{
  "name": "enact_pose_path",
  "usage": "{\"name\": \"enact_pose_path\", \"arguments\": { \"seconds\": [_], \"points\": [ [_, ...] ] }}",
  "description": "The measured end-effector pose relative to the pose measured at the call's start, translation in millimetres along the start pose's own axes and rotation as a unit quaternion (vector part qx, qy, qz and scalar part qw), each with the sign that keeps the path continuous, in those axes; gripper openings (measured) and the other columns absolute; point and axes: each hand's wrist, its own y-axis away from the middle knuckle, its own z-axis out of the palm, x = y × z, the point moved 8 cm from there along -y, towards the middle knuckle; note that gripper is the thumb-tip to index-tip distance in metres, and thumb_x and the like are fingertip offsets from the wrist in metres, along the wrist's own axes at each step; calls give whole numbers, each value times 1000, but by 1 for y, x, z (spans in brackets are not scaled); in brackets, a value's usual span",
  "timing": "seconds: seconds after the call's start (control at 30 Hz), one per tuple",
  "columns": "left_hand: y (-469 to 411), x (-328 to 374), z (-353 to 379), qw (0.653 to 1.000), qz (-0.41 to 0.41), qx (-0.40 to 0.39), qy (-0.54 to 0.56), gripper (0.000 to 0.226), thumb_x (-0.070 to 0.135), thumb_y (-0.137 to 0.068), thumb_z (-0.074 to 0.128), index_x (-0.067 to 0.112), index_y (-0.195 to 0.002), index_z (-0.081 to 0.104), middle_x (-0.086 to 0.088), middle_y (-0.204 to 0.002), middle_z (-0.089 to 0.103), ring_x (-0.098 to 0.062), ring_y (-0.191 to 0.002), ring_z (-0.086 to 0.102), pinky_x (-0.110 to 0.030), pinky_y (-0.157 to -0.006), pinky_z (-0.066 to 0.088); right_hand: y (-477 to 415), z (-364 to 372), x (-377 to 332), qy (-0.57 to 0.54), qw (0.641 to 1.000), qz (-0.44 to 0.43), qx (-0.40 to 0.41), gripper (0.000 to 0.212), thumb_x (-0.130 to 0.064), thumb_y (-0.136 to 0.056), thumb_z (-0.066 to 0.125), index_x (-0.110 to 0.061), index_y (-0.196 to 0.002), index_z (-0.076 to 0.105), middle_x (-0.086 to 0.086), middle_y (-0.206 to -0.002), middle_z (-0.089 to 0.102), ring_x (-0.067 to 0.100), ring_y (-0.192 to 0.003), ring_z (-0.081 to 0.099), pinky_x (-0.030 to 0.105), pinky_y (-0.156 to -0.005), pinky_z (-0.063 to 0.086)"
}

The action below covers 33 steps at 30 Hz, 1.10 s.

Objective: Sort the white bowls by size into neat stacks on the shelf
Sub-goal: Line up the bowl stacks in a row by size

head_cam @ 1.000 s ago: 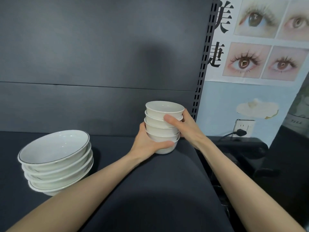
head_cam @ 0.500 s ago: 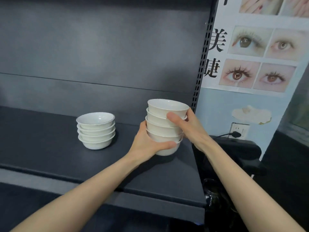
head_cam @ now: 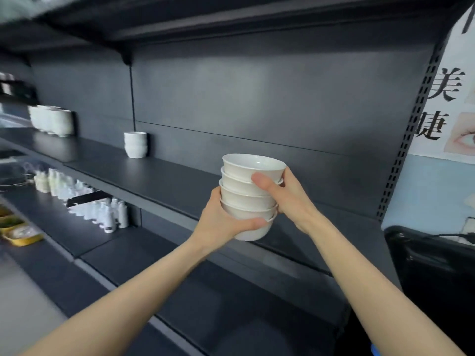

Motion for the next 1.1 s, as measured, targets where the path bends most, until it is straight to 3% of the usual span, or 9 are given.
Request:
{"name": "enact_pose_path", "arguments": {
  "seconds": [0.17, 0.27, 0.43, 0.63, 0.7, 0.77, 0.8, 0.9, 1.1],
  "points": [
    [11, -14, -110, 999, 7, 51, -8, 99, 41, -40, 90, 23, -125, 44, 12, -113, 63, -3, -102, 63, -26, -83, 55, -22, 110, -18, -14, 999, -12, -45, 66, -53, -69, 77, -26, -122, 47, -17, -108, 62, 0, -96, 60, 22, -71, 47],
    [12, -34, -185, 997, 9, 71, -26, 90, 37, -42, 93, 27, -121, 49, 12, -109, 67, -3, -100, 65, -25, -82, 56, -36, 189, -22, -30, 996, -15, -77, 70, -57, -63, 75, -29, -122, 49, -17, -111, 63, 2, -100, 62, 27, -78, 50],
    [10, -61, -308, 993, 22, 89, -68, 86, 36, -45, 93, 21, -120, 54, 4, -109, 70, -12, -101, 67, -39, -86, 56, -61, 319, -22, -86, 990, -18, -109, 74, -52, -62, 80, -26, -123, 48, -13, -113, 64, 4, -103, 62, 31, -88, 52],
    [-14, -83, -412, 992, 22, 113, -55, 81, 36, -41, 90, 27, -114, 56, 6, -105, 71, -8, -97, 68, -26, -80, 56, -118, 426, -27, -83, 987, -28, -136, 82, -55, -59, 81, -24, -127, 49, -14, -115, 65, 2, -103, 63, 26, -87, 51],
    [-34, -92, -445, 990, 22, 128, -63, 84, 38, -41, 90, 24, -115, 55, 4, -103, 72, -13, -96, 69, -33, -80, 57, -144, 456, -29, -85, 986, -30, -143, 81, -56, -57, 80, -26, -125, 48, -13, -115, 65, 3, -104, 63, 27, -87, 52],
    [-56, -102, -474, 989, 22, 131, -71, 80, 36, -44, 89, 20, -115, 55, -1, -96, 73, -31, -89, 70, -51, -77, 57, -172, 486, -29, -90, 984, -33, -150, 80, -53, -58, 82, -24, -125, 47, -11, -116, 64, 5, -104, 62, 27, -87, 52],
    [-67, -108, -488, 988, 22, 132, -74, 77, 35, -45, 89, 21, -112, 55, 0, -94, 74, -33, -86, 70, -52, -75, 57, -185, 500, -29, -94, 983, -36, -153, 79, -51, -59, 78, -22, -126, 47, -10, -115, 64, 4, -103, 62, 24, -84, 51],
    [-104, -129, -534, 985, 39, 147, -83, 65, 31, -45, 89, 31, -102, 58, 14, -92, 73, -5, -86, 69, -24, -74, 56, -234, 548, -20, -97, 981, -40, -166, 64, -43, -71, 75, -22, -125, 48, -14, -110, 64, -2, -97, 61, 16, -76, 50],
    [-185, -173, -630, 980, 49, 171, -85, 74, 32, -44, 87, 20, -112, 61, 3, -101, 73, -9, -95, 69, -18, -76, 52, -339, 641, -7, -81, 979, -55, -180, 52, -40, -78, 73, -25, -122, 49, -16, -108, 63, -6, -94, 58, 13, -73, 47]
  ]
}}
